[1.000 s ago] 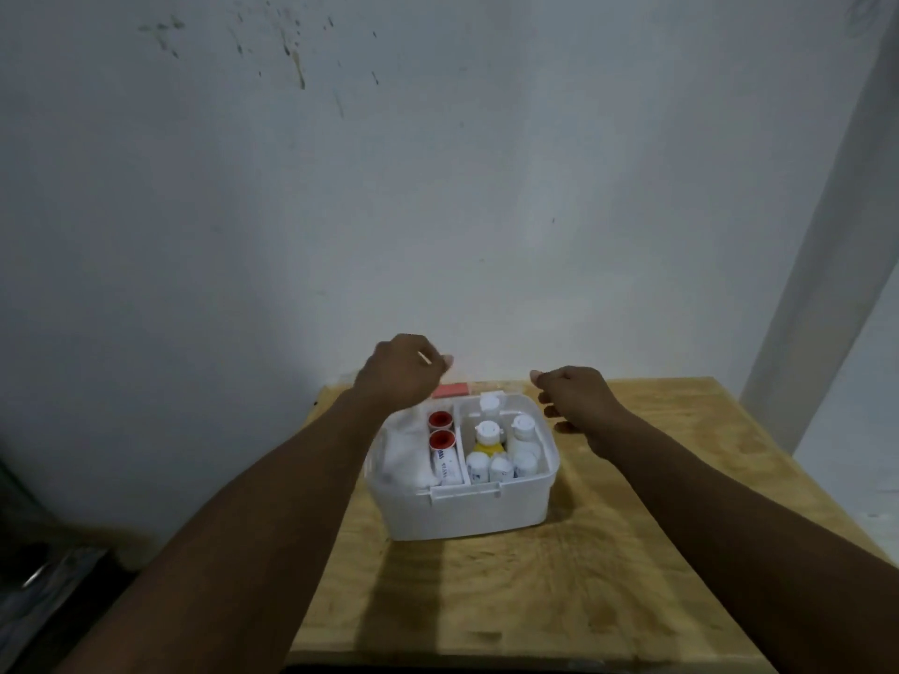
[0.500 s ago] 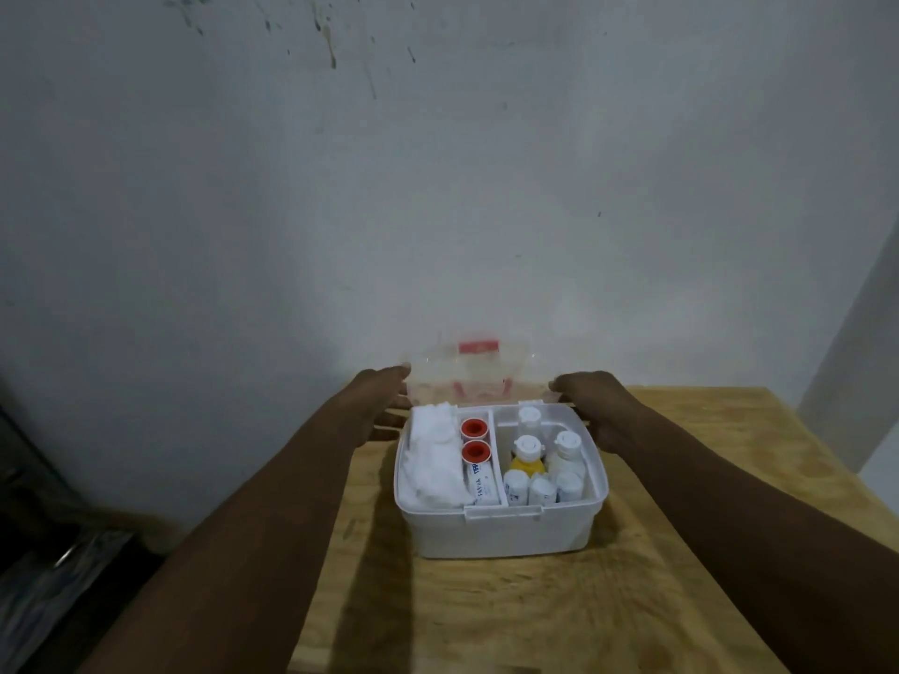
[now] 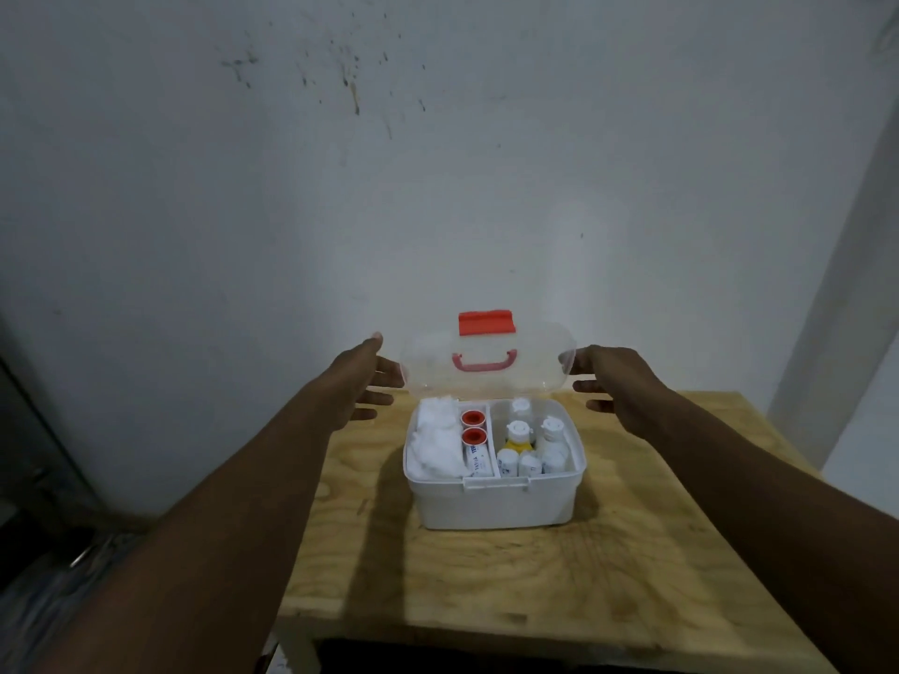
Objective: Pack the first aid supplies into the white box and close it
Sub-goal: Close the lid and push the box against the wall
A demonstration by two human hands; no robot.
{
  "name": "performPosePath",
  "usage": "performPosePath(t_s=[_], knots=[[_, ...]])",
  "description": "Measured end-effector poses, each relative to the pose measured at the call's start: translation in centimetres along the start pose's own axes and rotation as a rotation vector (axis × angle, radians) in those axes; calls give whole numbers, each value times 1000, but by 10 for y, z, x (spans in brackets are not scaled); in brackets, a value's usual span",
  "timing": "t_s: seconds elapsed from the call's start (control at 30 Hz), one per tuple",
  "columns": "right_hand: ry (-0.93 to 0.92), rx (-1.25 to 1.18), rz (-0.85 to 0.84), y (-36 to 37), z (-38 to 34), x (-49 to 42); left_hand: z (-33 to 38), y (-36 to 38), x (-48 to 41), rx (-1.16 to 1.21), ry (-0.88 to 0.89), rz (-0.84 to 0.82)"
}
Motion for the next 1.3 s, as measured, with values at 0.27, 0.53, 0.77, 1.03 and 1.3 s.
performPosePath(t_s=[0.27, 0.53, 0.77, 1.03, 1.3], knots=[[-219, 224, -21, -16, 25, 28, -14, -7, 27, -298, 68, -97], [-806, 569, 33, 18, 34, 51, -16, 49, 44, -320, 345, 31], [-878, 572, -7, 27, 63, 64, -48, 73, 55, -209, 448, 222], [-1010, 719, -55, 24, 66, 55, -48, 71, 51, -94, 359, 195], [-1028, 750, -35, 25, 67, 54, -48, 71, 50, -93, 349, 187]])
Point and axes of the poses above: each hand's wrist, its own x-axis away from the middle knuckle, its own y-axis out of the palm, z = x × y, the point moved 1 cm from there along -x, towards the middle knuckle, and after that the axes turned 13 degrees about z, right-handed, at the moved point
